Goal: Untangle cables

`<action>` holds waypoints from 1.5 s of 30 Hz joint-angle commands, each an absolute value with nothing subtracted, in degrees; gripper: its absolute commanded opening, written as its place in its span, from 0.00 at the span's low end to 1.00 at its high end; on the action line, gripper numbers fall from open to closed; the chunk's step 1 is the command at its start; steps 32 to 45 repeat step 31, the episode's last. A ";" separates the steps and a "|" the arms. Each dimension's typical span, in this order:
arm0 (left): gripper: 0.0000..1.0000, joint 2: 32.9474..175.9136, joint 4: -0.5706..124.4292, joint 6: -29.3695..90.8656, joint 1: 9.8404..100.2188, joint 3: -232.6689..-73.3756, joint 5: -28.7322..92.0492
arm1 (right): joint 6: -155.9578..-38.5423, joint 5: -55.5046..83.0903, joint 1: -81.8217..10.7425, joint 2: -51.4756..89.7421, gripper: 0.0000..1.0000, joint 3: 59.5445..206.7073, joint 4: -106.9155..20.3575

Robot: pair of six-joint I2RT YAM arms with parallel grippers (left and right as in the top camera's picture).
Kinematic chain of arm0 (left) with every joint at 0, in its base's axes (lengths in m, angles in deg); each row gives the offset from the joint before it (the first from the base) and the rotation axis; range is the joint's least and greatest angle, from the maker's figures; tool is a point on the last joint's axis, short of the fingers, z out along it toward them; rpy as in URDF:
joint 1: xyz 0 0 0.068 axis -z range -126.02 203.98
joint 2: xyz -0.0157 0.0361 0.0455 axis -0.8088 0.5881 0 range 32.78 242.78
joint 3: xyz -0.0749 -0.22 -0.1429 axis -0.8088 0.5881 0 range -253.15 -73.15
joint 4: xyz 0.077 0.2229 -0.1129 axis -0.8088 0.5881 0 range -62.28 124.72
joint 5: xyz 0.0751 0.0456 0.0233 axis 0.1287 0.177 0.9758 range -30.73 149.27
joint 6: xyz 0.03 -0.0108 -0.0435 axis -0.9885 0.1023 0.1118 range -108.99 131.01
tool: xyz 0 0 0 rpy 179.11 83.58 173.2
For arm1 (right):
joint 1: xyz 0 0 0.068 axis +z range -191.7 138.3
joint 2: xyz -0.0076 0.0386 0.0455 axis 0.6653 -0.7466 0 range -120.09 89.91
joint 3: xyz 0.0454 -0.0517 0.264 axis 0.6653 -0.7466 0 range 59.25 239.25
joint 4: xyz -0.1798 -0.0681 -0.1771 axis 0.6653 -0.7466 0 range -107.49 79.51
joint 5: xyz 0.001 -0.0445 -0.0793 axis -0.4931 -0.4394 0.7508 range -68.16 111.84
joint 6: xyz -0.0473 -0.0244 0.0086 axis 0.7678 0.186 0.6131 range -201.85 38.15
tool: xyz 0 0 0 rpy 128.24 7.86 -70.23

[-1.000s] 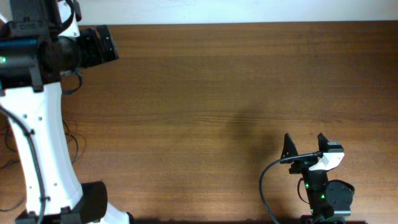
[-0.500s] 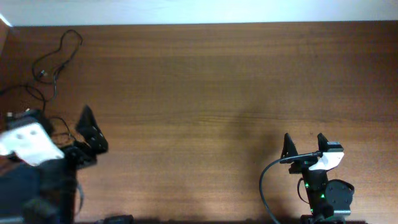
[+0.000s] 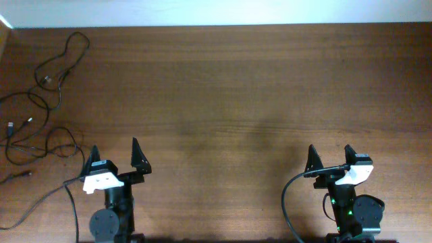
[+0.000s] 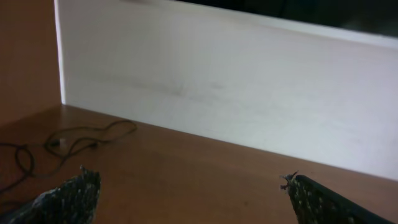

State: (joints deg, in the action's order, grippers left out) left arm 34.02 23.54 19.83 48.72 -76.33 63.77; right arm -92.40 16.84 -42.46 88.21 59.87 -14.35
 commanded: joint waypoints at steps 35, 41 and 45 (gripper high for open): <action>0.99 33.25 32.56 9.21 48.86 -73.73 59.46 | -92.81 16.32 -42.52 88.52 0.99 59.57 -14.59; 0.99 33.25 32.56 9.21 48.86 -73.73 59.46 | -92.81 16.32 -42.52 88.52 0.99 59.57 -14.59; 0.99 33.25 32.56 9.21 48.86 -73.73 59.46 | -92.81 16.32 -42.52 88.52 0.99 59.57 -14.59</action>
